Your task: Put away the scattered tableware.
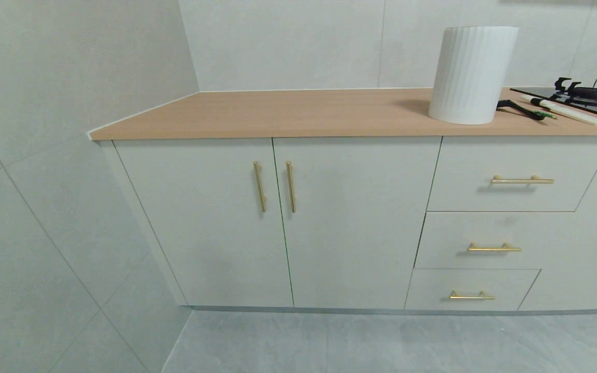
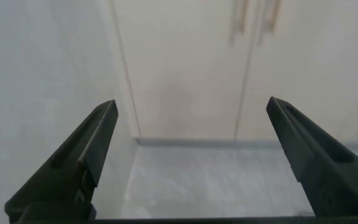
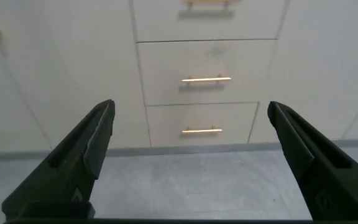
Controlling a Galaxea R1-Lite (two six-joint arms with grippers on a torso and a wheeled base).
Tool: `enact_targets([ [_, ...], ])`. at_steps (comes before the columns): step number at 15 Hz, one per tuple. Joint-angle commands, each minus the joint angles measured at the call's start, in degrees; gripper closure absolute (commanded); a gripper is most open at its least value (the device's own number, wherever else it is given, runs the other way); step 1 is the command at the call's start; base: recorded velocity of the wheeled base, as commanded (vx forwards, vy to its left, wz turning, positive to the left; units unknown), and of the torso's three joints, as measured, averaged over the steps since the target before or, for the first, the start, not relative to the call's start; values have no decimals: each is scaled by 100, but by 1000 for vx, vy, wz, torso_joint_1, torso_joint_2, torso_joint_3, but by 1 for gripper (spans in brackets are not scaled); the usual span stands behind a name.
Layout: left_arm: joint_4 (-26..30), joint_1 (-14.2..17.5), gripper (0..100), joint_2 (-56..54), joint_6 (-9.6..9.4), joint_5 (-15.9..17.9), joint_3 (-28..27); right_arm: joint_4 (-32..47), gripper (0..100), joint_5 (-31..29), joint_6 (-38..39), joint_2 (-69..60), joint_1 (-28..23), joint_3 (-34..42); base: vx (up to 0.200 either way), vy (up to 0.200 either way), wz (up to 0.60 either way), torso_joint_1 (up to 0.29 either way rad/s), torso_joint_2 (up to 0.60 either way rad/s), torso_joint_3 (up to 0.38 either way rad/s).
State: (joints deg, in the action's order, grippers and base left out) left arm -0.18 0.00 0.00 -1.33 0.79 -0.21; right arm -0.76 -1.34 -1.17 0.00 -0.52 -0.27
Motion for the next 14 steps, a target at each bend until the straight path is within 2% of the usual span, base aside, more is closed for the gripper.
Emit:
enact_targets([
  [1,36,0,0,0,10,79,12,163,0,160,12,26,0,9,0,0,0,0,0,0],
  [4,45,0,0,0,1,79,12,93,0,169,108,18,8,27,0,0,0,0,0,0],
  [5,53,0,0,0,-60,79,12,93,0,169,117,18,8,27,0,0,0,0,0,0],
  [6,53,0,0,0,-271,79,12,84,0,169,117,18,8,27,0,0,0,0,0,0],
  [7,53,0,0,0,-359,88,12,93,0,169,108,18,8,27,0,0,0,0,0,0],
  [8,53,0,0,0,-368,88,12,93,0,178,99,18,8,27,0,0,0,0,0,0],
  [10,53,-9,0,0,-333,79,12,93,0,187,91,18,8,27,0,0,0,0,0,0],
  [11,45,0,0,0,-113,79,12,93,0,187,99,18,8,27,0,0,0,0,0,0],
  [12,45,0,0,0,-25,79,12,93,0,187,108,18,8,27,0,0,0,0,0,0],
  [14,45,0,0,0,1,79,12,93,0,187,117,18,8,27,0,0,0,0,0,0],
])
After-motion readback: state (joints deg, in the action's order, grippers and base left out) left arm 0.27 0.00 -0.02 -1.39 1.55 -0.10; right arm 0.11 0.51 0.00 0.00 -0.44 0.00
